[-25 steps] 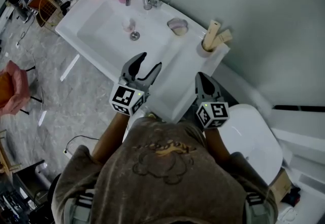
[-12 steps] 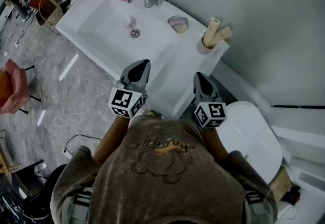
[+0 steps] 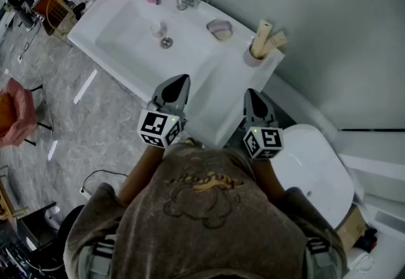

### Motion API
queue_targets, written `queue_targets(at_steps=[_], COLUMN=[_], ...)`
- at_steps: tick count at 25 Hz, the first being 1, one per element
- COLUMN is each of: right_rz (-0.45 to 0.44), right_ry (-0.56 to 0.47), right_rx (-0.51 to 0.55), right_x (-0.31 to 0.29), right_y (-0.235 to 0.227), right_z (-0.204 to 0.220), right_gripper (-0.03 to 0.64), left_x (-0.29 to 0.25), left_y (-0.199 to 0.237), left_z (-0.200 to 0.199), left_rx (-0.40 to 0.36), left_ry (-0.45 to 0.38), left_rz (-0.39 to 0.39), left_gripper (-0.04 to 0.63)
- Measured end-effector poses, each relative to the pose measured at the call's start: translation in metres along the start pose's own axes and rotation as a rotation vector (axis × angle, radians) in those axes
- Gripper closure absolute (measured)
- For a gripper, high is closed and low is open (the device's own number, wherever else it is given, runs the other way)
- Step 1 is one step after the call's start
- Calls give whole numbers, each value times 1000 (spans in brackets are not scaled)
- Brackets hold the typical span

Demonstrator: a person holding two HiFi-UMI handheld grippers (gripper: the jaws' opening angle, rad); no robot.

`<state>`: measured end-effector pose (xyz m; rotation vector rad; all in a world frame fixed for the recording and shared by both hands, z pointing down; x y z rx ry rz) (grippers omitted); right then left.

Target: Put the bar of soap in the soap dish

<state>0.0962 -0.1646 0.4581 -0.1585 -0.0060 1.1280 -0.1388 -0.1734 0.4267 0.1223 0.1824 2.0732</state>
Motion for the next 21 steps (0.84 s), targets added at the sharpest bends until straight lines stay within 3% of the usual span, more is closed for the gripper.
queue_targets(at_steps=[21], right_rz=[-1], right_ry=[31], right_rx=[-11], right_x=[-3], right_y=[-9], right_z=[0], right_gripper=[617], left_x=[-4], left_y=[-1], left_z=[8], left_rx=[2], left_ry=[21], left_rz=[-17], left_gripper=[591])
Point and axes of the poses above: the fingertips, and each gripper's own axes: x backward along the fingers, y to its left, z out of its underside, the point moved 5 cm from there along x, backward along the fingers, and after that the axes turned 7 degrees about -y, right-handed, at the moved point
